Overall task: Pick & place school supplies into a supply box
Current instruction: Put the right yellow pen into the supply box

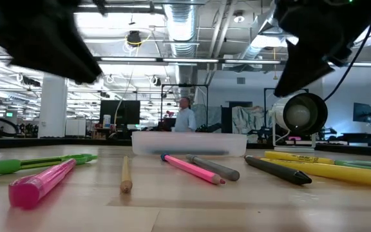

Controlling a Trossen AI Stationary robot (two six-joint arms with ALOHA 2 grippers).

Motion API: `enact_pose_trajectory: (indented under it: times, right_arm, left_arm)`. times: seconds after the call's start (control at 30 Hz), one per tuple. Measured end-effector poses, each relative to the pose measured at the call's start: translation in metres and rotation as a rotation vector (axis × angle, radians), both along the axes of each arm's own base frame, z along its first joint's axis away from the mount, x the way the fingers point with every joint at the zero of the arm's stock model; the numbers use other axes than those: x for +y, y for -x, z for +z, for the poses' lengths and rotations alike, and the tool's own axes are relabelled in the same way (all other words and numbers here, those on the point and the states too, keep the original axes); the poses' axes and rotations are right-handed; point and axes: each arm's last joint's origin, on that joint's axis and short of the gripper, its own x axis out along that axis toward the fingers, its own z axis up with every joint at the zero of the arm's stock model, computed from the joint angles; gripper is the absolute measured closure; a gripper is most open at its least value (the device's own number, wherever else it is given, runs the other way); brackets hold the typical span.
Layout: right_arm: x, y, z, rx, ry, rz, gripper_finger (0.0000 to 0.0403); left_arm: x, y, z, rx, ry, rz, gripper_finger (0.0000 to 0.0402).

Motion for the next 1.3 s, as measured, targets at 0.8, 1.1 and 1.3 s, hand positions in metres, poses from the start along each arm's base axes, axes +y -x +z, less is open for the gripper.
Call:
enact_pose_trajectory:
  times: [0.8,1.1,1.3]
  right_arm:
    - [-0.018,-0.005,-0.024,0.164,-0.156,-0.143,0.0281]
    - [-0.029,-0.003,-0.056,0.224,-0.216,-0.183,0.0259]
    - [-0.032,-0.005,-0.066,0.185,-0.237,-0.188,0.0244]
  left_arm:
    - [-0.016,0.063,0.009,-0.126,-0.085,-0.009,0.0315]
    - [-0.015,0.063,0.008,-0.132,-0.079,0.001,0.0315]
    - [-0.015,0.063,0.008,-0.139,-0.07,0.007,0.0315]
